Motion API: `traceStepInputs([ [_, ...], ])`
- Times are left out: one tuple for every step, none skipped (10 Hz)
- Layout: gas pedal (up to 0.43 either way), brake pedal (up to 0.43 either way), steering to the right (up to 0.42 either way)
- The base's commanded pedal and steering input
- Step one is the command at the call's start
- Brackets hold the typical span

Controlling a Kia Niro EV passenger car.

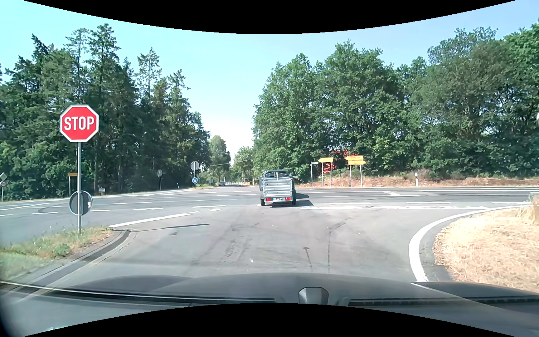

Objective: Follow the waypoints while adhering to traffic rules and regulations

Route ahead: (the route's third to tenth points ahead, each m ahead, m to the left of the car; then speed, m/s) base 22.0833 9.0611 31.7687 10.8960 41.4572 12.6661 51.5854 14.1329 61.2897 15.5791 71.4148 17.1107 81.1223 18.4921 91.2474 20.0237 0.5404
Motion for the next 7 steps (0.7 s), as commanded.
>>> traceStepInputs([
  [0.008, 0.006, 0.071],
  [0.039, 0.006, 0.097],
  [0.047, 0.006, 0.114],
  [0.059, 0.006, 0.134],
  [0.059, 0.006, 0.150],
  [0.067, 0.006, 0.168],
  [0.079, 0.006, 0.188],
])
